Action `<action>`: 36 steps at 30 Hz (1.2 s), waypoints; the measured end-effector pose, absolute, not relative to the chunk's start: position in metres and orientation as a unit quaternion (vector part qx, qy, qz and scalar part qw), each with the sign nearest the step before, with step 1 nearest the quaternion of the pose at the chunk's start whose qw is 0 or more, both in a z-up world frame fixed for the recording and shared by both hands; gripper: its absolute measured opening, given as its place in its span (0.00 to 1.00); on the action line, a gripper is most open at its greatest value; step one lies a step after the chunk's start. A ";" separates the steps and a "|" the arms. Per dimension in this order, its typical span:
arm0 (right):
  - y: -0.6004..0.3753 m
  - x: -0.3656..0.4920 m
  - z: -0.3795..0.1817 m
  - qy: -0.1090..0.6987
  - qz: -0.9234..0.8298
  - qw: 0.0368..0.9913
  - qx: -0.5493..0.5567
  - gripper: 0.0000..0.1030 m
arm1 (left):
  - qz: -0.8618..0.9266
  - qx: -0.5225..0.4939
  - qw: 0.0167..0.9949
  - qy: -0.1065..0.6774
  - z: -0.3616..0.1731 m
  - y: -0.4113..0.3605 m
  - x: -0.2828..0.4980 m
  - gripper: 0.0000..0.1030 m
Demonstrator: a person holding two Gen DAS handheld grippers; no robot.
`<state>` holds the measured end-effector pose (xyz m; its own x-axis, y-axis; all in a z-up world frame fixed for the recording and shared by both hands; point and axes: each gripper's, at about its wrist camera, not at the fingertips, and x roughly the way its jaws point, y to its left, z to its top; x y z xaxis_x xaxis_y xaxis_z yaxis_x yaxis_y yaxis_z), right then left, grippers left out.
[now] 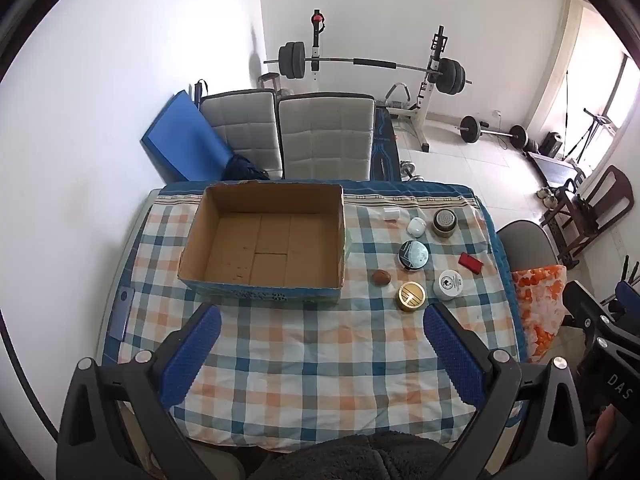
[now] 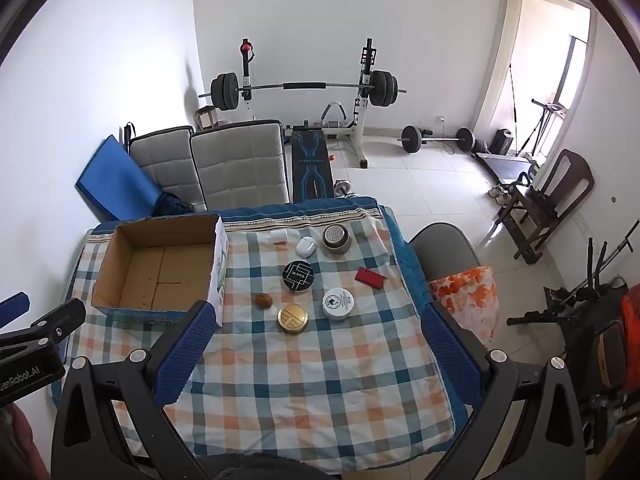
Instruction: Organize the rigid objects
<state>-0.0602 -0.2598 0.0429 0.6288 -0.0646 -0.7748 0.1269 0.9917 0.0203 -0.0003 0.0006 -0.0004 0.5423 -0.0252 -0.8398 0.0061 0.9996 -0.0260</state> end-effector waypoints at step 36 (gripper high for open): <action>-0.260 -0.060 0.044 0.427 -0.070 0.902 0.004 1.00 | -0.011 -0.008 0.881 0.473 0.010 -0.001 0.002 1.00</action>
